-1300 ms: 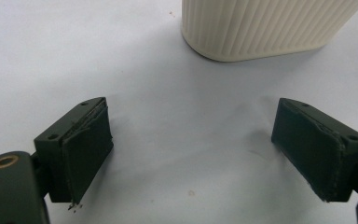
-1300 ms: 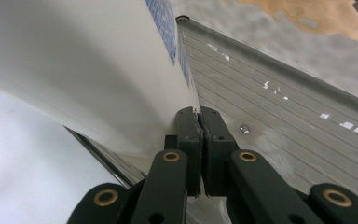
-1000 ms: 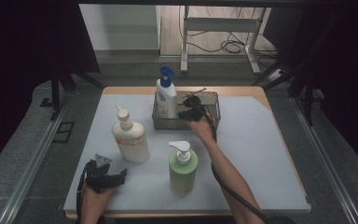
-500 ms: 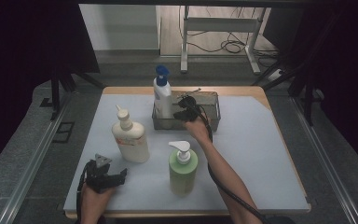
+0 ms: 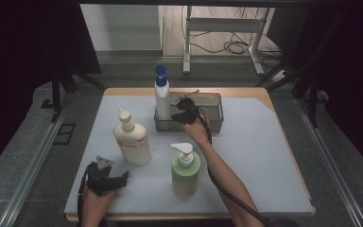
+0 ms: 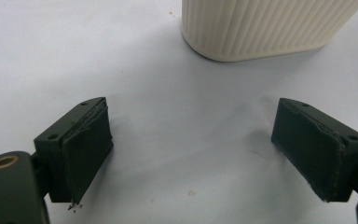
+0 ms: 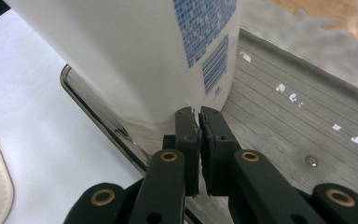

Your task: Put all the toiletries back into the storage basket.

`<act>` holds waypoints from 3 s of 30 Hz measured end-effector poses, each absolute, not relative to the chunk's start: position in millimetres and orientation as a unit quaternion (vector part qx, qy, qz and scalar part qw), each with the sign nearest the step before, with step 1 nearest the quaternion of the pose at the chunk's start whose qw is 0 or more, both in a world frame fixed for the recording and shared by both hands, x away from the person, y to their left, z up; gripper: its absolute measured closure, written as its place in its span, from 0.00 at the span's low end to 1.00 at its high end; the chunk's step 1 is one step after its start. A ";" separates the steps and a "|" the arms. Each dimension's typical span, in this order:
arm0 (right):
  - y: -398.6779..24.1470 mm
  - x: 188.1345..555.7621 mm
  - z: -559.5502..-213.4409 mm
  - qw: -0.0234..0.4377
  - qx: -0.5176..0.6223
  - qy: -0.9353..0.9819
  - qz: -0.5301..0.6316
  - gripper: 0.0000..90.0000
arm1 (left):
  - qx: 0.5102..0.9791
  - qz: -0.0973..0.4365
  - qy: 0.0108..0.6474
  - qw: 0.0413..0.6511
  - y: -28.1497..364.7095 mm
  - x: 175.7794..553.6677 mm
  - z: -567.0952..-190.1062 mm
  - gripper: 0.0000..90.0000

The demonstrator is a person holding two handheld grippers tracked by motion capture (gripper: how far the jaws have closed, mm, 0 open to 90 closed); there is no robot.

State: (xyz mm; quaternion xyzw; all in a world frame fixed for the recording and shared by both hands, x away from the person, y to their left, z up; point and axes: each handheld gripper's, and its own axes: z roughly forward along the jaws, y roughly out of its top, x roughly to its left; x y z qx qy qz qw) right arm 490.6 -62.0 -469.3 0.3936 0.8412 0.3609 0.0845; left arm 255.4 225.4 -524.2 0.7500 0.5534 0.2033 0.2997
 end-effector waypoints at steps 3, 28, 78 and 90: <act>-60.9 490.4 -469.2 0.087 0.390 0.843 0.360 0.96 | 0.750 0.203 0.553 0.300 225.4 255.4 -524.2 0.13; -61.1 491.1 -467.5 0.091 0.391 0.839 0.367 0.89 | 0.750 0.203 0.553 0.300 225.3 255.6 -524.2 0.13; -111.2 443.0 -420.3 0.121 0.322 0.845 0.410 0.24 | 0.750 0.205 0.553 0.300 225.1 255.3 -524.5 0.13; -120.3 429.0 -420.3 0.119 0.306 0.850 0.411 0.15 | 0.750 0.205 0.553 0.300 225.1 255.2 -524.4 0.13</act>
